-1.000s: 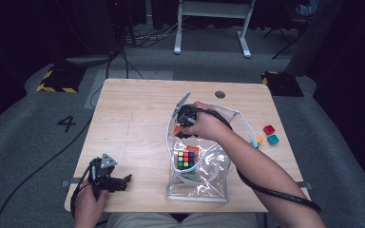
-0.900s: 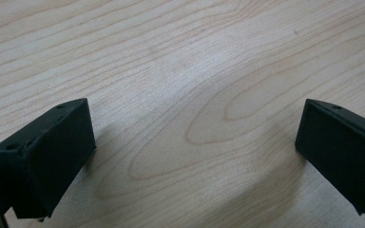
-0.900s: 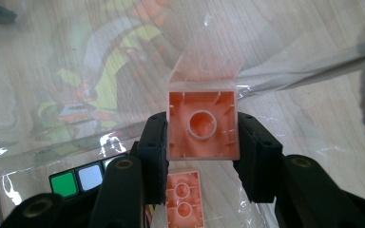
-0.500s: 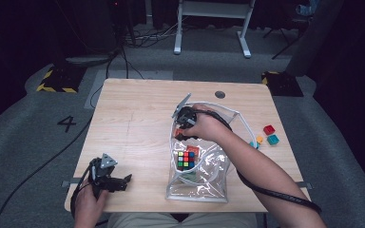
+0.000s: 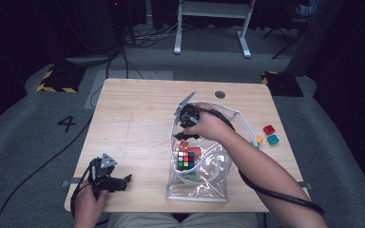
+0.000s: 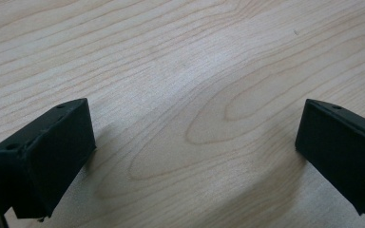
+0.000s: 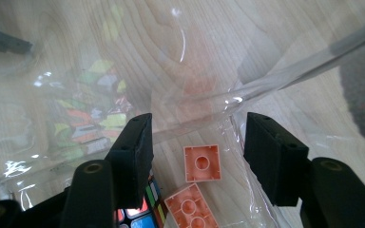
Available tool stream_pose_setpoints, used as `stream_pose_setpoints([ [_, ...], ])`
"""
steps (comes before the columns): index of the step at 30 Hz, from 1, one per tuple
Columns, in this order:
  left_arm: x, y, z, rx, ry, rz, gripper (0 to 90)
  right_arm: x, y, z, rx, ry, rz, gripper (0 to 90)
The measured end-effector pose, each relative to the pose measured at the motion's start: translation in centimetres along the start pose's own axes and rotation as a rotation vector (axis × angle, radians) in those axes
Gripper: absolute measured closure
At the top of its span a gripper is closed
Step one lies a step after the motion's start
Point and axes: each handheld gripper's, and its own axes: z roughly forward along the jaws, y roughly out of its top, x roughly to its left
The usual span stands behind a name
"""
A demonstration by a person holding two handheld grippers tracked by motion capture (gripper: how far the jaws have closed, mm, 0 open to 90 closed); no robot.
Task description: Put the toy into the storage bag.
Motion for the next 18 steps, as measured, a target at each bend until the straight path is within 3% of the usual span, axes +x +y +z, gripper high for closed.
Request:
stream_pose_setpoints([
  [2, 0.0, 0.0, 0.0, 0.001, -0.001, 0.0, 0.0, 0.3, -0.1, -0.6, 0.021, 0.001, 0.055, 43.0],
  [4, 0.0, 0.0, 0.0, 0.001, 0.0, 0.0, 0.0, 0.3, -0.1, -1.1, 0.005, 0.002, 0.055, 42.5],
  [5, 0.0, 0.0, 0.0, 0.001, 0.0, 0.0, 0.0, -0.1, -0.1, -1.3, -0.036, -0.004, 0.003, 42.2],
  [11, 0.0, 0.0, 0.0, 0.001, -0.001, 0.001, 0.0, -0.2, -0.6, -3.9, -0.088, -0.026, 0.028, 40.7],
  [18, 0.0, 0.0, 0.0, 0.0, -0.001, 0.001, 0.0, -0.8, -2.5, -7.6, -0.145, -0.061, 0.094, 39.0],
])
